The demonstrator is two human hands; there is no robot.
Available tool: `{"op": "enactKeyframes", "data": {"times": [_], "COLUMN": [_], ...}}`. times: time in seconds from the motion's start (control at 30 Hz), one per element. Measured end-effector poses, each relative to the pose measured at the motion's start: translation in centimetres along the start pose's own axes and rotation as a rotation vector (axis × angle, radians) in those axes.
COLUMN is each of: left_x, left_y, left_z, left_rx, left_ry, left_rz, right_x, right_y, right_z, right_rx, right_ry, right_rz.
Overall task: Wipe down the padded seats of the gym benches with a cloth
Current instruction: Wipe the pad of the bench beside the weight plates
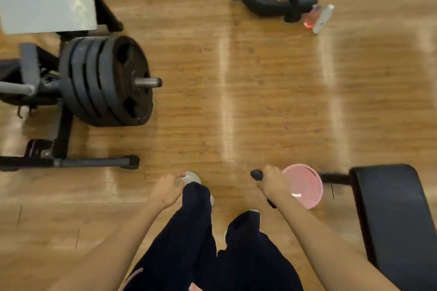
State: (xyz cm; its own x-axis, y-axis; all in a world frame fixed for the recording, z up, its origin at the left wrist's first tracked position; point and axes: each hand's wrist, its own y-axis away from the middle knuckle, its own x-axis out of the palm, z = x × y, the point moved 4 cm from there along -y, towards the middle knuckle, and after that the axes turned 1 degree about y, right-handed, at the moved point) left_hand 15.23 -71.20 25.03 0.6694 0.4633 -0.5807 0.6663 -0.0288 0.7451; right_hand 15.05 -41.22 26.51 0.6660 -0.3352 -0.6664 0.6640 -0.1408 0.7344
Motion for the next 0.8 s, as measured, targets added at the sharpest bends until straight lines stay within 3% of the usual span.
{"op": "enactKeyframes", "data": {"times": [0.27, 0.6, 0.8], "left_x": [-9.5, -17.9, -20.0], "left_y": [-1.3, -3.4, -1.9], "left_z": [11.7, 16.0, 20.4], "left_rx": [-0.166, -0.192, -0.403], "left_ry": [0.22, 0.484, 0.727], "left_rz": [-0.115, -0.306, -0.426], "right_x": [-3.7, -5.9, -7.5], "right_y": [-3.7, -9.2, -13.4], "right_z": [16.8, 22.7, 30.2], "right_rx": [-0.163, -0.197, -0.326], "right_ry": [0.159, 0.481, 0.721], "right_rz": [-0.039, 0.11, 0.192]}}
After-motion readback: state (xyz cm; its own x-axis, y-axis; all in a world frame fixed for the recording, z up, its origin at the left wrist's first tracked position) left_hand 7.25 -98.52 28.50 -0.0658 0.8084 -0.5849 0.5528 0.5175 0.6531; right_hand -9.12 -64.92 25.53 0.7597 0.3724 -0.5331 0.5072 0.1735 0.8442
